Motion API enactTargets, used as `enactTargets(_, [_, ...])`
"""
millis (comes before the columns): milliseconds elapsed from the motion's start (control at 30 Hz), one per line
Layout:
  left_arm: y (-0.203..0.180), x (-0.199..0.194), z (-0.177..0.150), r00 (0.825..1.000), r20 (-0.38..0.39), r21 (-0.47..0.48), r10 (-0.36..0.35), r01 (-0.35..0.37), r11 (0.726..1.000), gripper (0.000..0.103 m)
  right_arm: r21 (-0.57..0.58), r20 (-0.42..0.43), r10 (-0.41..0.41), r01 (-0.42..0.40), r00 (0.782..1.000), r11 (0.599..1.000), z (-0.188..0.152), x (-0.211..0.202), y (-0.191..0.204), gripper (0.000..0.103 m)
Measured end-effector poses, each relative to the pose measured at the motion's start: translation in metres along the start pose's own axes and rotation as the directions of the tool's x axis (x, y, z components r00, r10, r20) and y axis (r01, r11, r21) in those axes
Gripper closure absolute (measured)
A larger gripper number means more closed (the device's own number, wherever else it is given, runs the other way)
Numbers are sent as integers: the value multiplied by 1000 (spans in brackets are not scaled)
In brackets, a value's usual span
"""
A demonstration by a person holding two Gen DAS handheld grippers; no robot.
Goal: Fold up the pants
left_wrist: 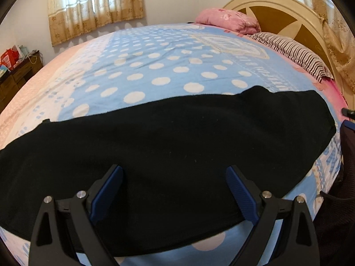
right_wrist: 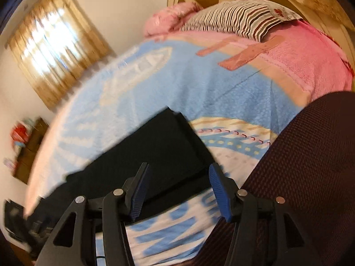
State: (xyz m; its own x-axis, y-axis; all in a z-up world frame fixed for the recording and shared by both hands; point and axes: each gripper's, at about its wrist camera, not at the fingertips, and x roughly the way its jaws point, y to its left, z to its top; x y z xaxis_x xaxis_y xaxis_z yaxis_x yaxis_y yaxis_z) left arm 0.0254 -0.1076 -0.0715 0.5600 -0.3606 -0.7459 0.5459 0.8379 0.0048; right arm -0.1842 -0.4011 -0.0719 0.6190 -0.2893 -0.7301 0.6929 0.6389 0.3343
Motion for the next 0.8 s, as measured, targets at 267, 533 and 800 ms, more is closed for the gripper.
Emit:
enactTargets(267, [-2,0,-1,1000,-6,3,17,-17,1000,6,-58,-87,-39,34,995,998,1,33,-12,52])
enactTargets(533, [-3,1,-1,1000,-5,1,17,-17,1000,6,-145,-85,-122,109,989,983,7,40,-1,96])
enactTargets(800, [0,-6,3,1000,-18,-16,-17,17,1000,6,-208,-69,-161,144,984,968,0,11,2,96])
